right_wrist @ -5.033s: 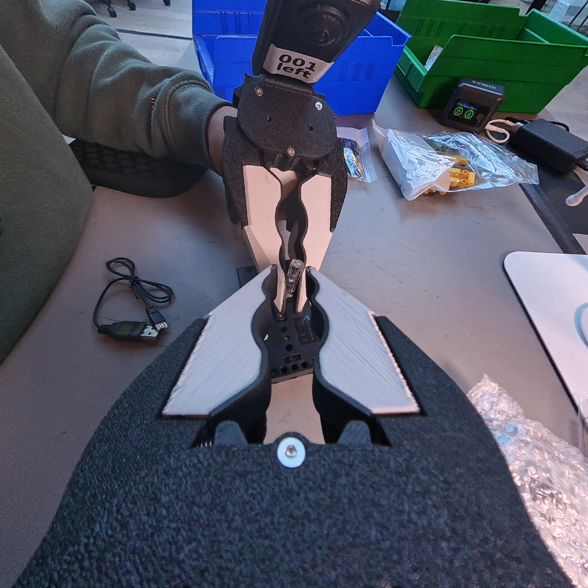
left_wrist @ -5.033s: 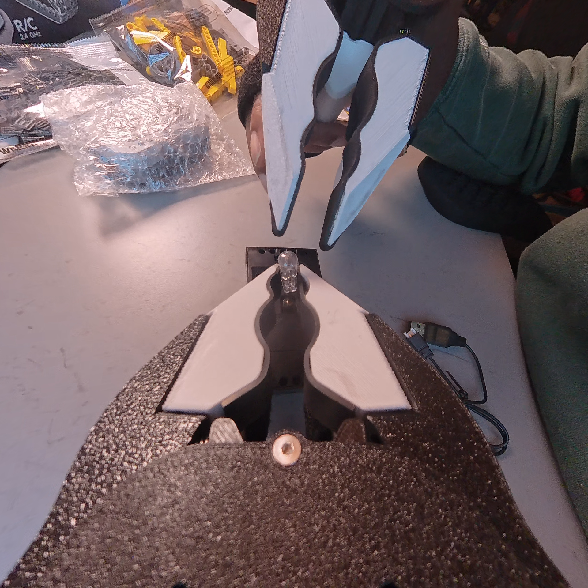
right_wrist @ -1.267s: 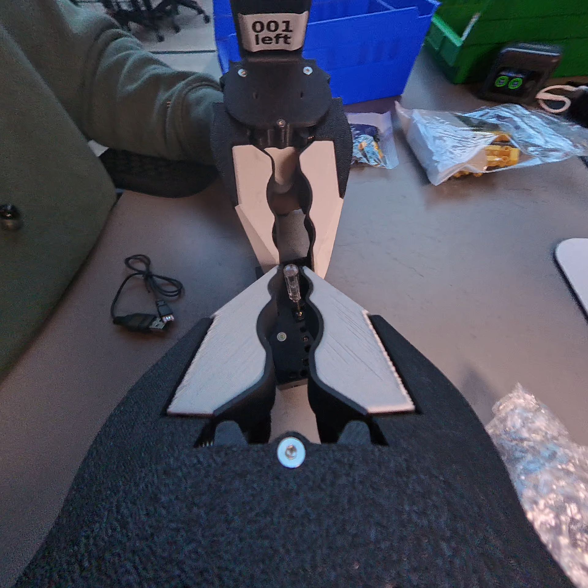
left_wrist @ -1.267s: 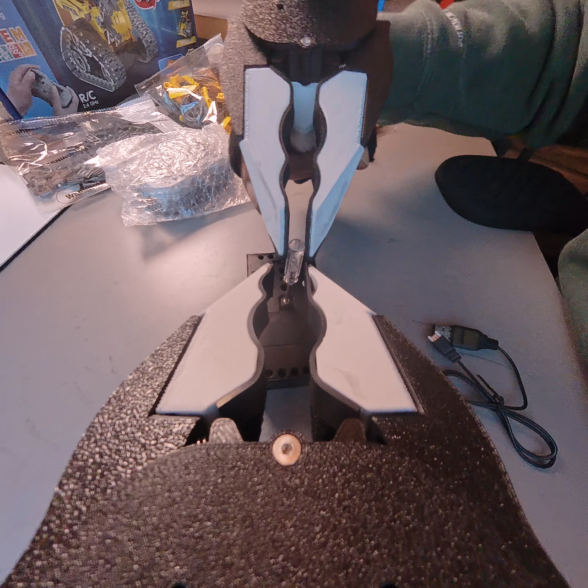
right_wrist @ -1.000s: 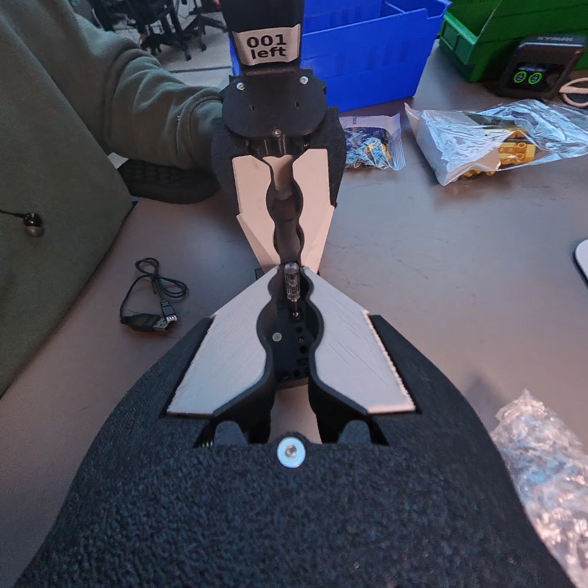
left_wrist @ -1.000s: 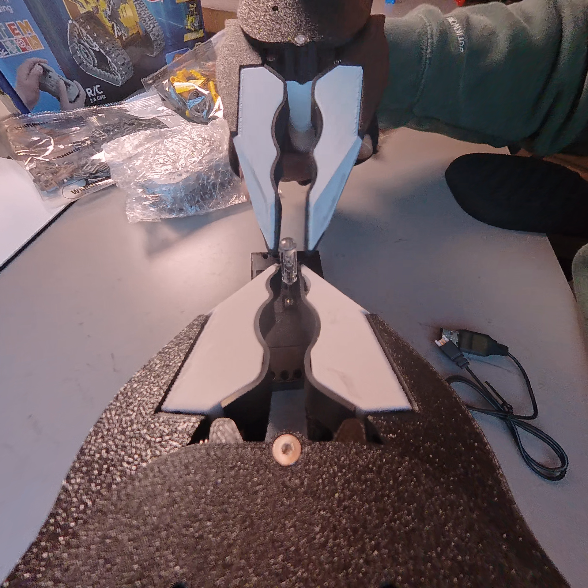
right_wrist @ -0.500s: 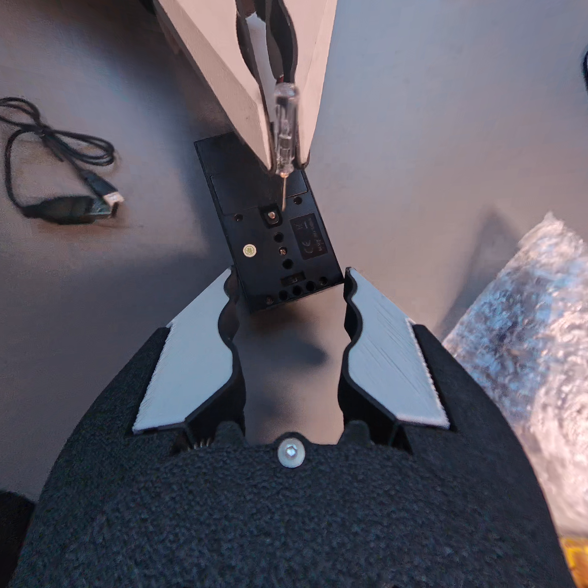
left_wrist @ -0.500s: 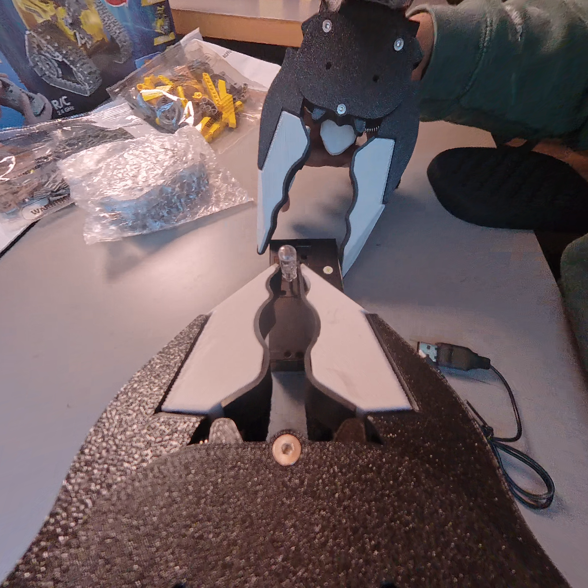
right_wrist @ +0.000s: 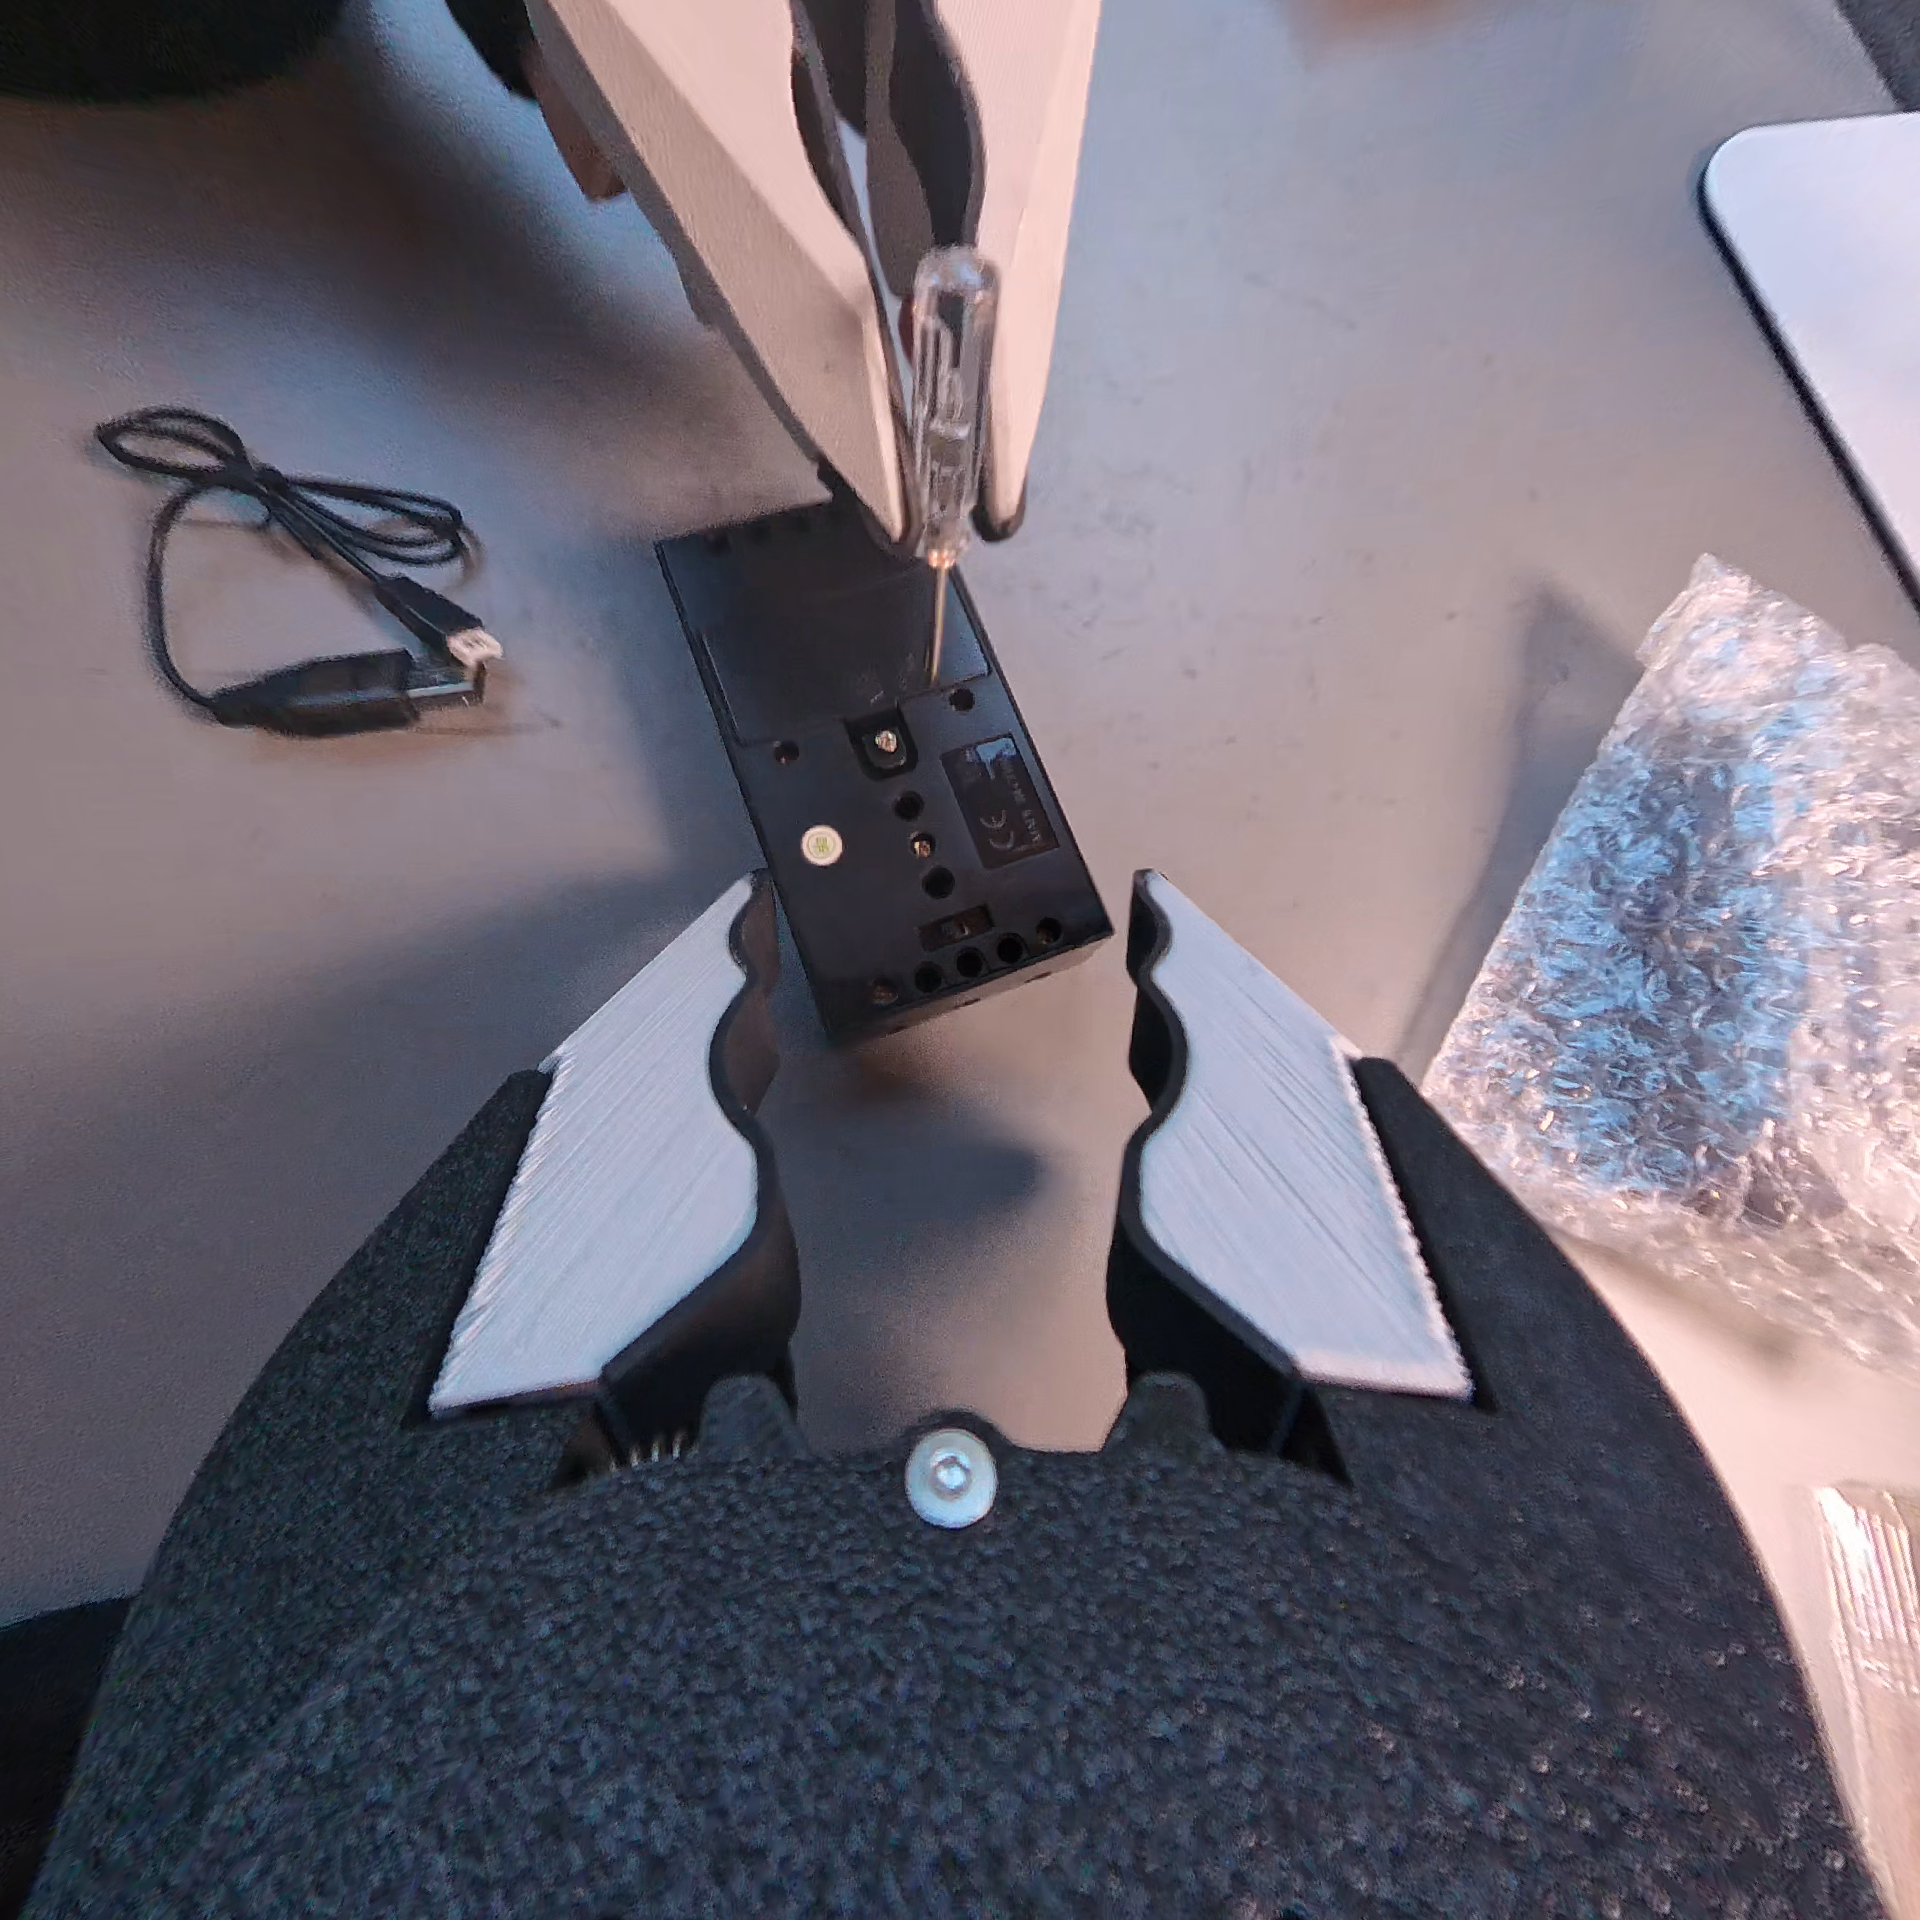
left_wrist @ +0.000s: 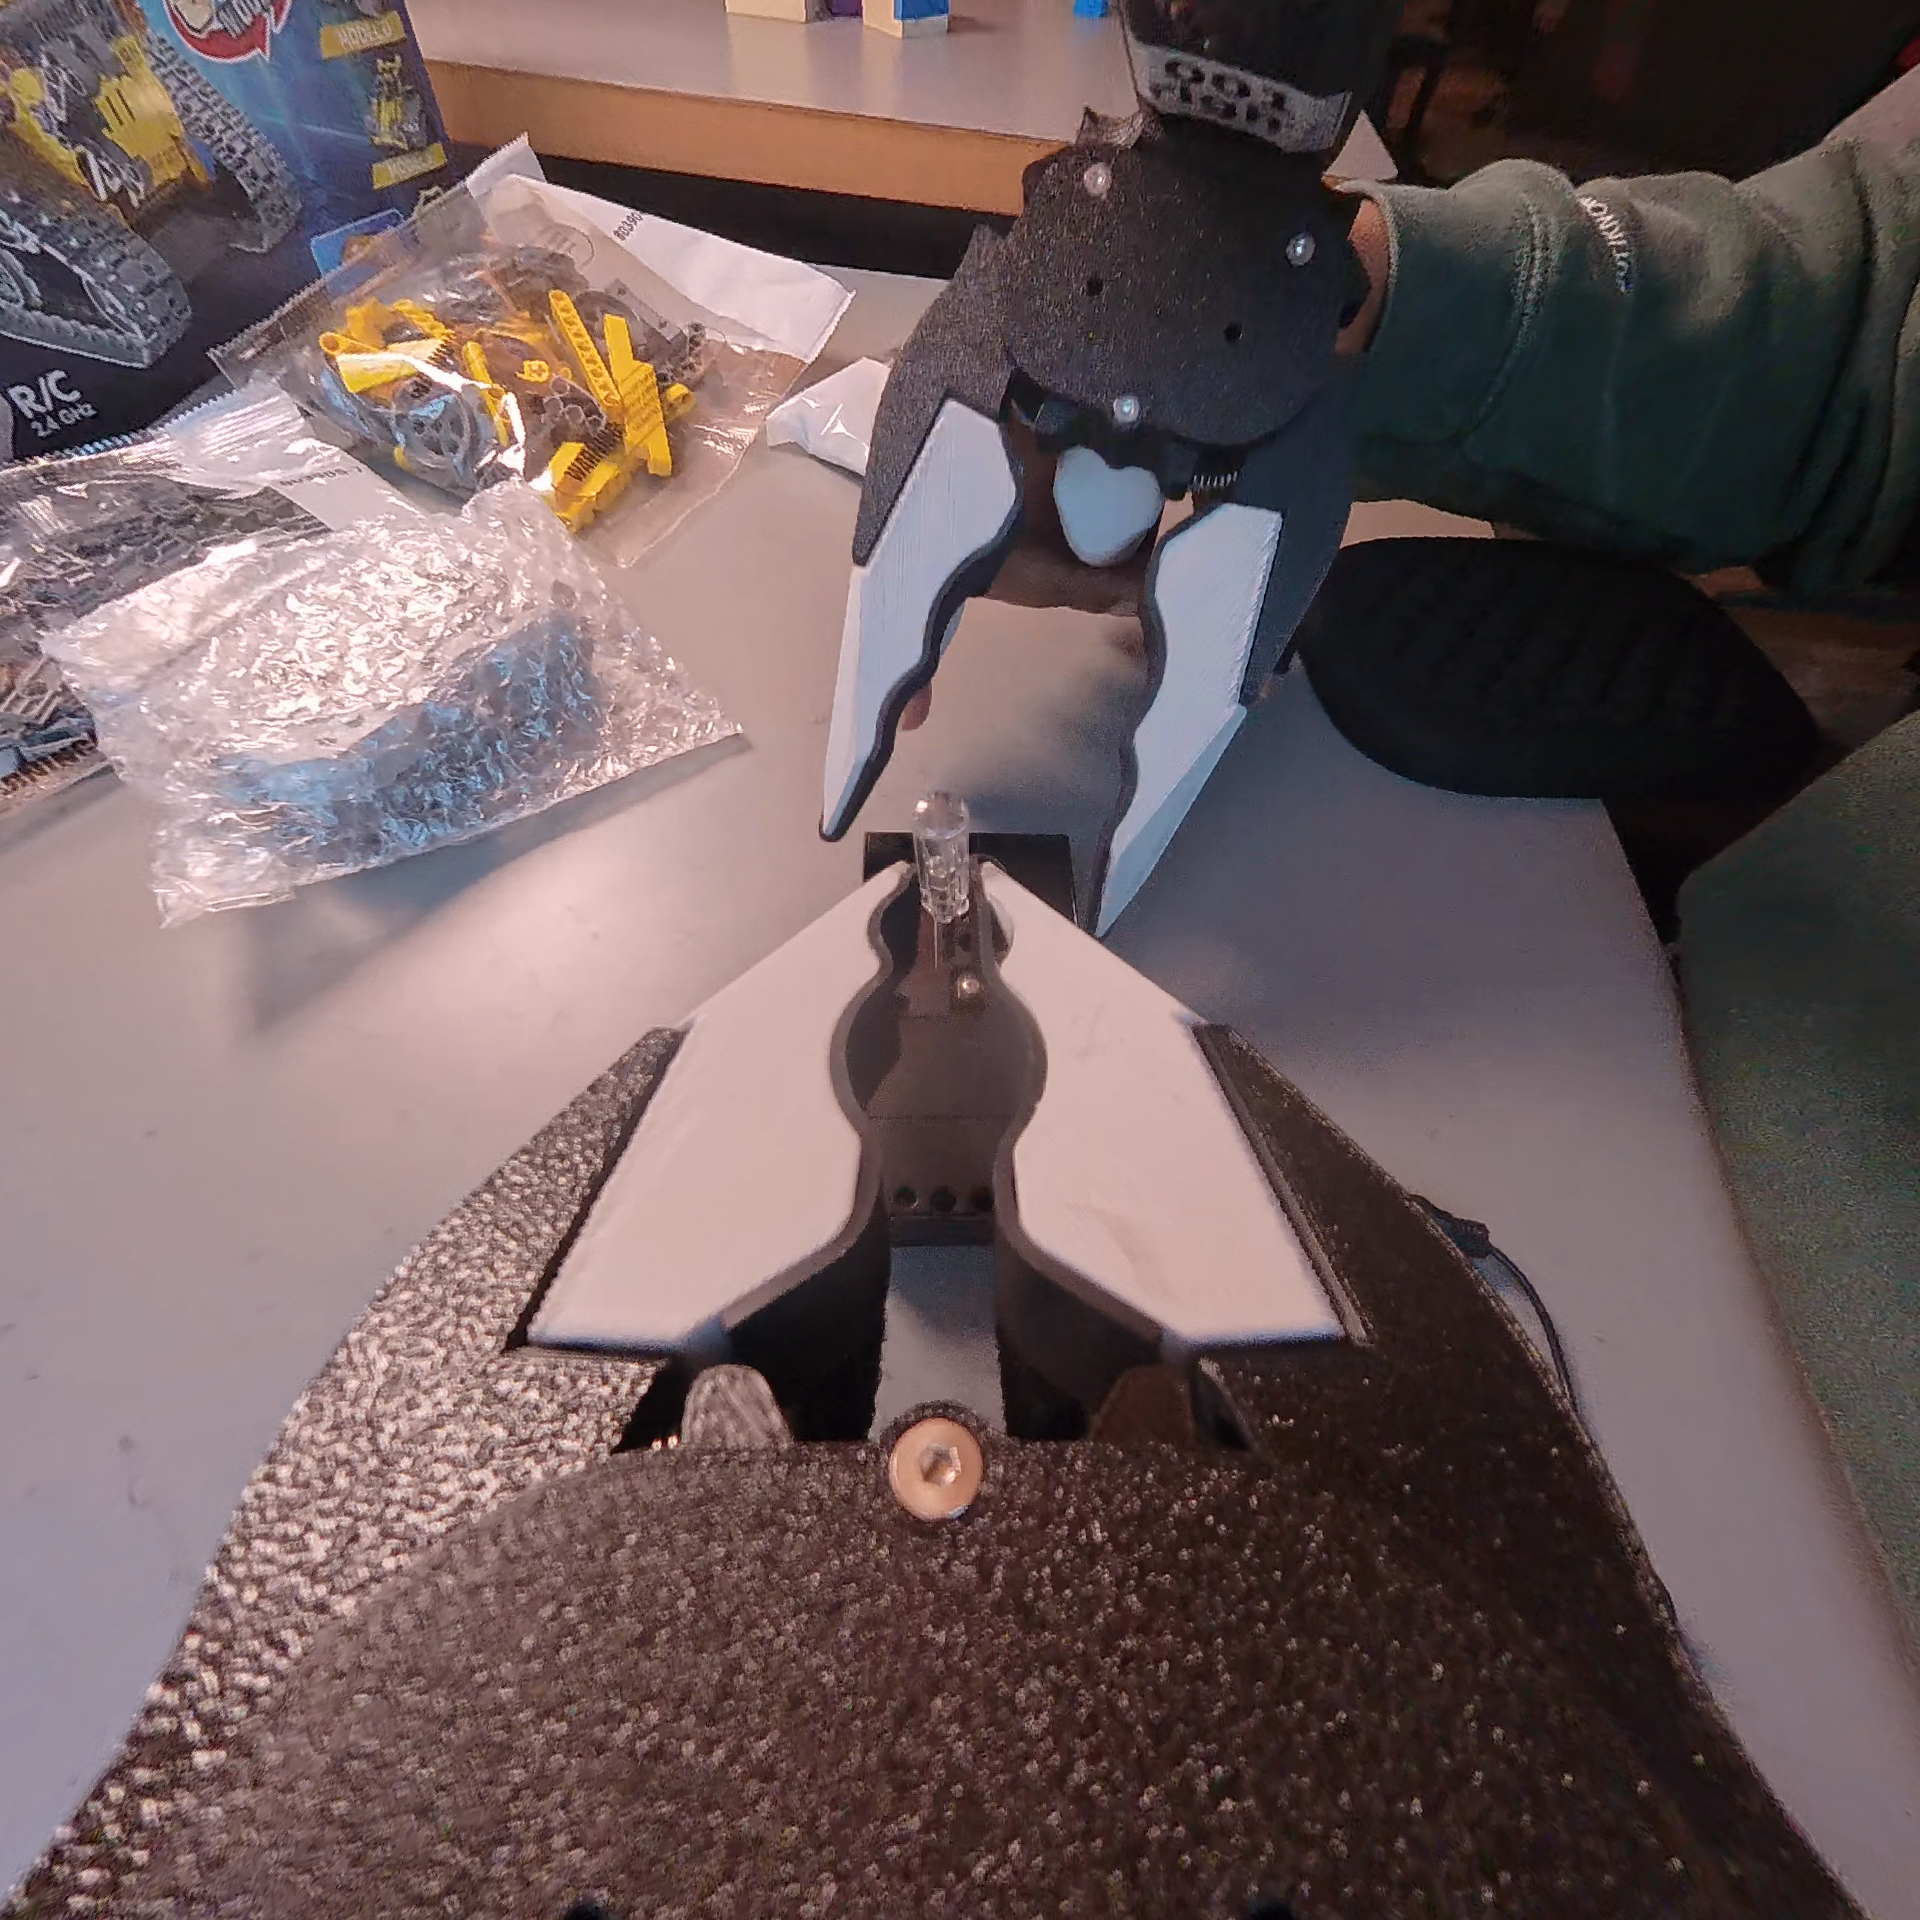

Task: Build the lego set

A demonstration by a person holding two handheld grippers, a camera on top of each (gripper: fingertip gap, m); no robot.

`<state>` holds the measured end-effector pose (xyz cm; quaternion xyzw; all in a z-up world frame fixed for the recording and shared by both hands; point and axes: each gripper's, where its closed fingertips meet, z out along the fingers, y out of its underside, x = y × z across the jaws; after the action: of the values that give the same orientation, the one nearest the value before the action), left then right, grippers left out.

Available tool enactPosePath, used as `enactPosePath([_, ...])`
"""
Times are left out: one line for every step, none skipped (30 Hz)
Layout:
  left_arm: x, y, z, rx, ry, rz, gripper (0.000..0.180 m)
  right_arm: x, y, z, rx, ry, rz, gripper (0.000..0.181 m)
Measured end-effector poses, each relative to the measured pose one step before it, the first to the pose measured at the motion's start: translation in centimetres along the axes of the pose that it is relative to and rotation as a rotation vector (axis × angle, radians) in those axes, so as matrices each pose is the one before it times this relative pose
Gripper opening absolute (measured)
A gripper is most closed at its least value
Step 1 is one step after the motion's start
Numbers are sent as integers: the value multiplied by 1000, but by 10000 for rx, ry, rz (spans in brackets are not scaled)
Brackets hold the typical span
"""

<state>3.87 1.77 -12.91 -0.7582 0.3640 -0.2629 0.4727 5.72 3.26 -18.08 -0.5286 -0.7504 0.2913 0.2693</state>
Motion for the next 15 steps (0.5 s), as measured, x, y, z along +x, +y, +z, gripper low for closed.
enactPosePath([44,54,-57,-15,67,-133,8,-31,-646,-426,334,1,167,66])
enactPosePath([54,98,27,-30,58,-125,8,-61,-536,-377,264,17,111,65])
enactPosePath([68,186,111,-87,77,-88,8,-118,-310,-267,140,15,15,65])
enactPosePath([41,202,131,-100,61,-40,8,-179,-131,-137,50,2,-32,65])
enactPosePath([73,152,125,-71,80,-34,8,-221,-23,-35,20,-15,-25,65])
enactPosePath([57,72,111,-15,79,-62,8,-253,12,36,19,-39,6,64])
enactPosePath([-3,86,79,-28,47,-77,8,-261,42,60,9,-53,22,64])
enactPosePath([-51,142,56,-65,3,-26,8,-206,83,65,-9,-38,4,64])
enactPosePath([-20,71,36,-33,0,10,8,-147,71,35,-10,-15,-9,64])
enactPosePath([21,27,25,-10,29,-23,8,-84,39,6,3,-13,5,63])
enactPosePath([-13,55,38,-31,-3,-16,8,-43,-6,-26,31,-13,25,63])
enactPosePath([-49,80,37,-42,-19,21,8,-3,-46,-28,54,-3,30,62])
enactPosePath([25,20,26,0,22,-1,8,15,-68,-29,51,-4,26,62])
enactPosePath([-17,-12,14,20,9,-20,8,-2,-42,-31,34,-6,18,62])
enactPosePath([-56,42,21,-18,-31,17,8,1,-30,-16,20,-1,3,61])
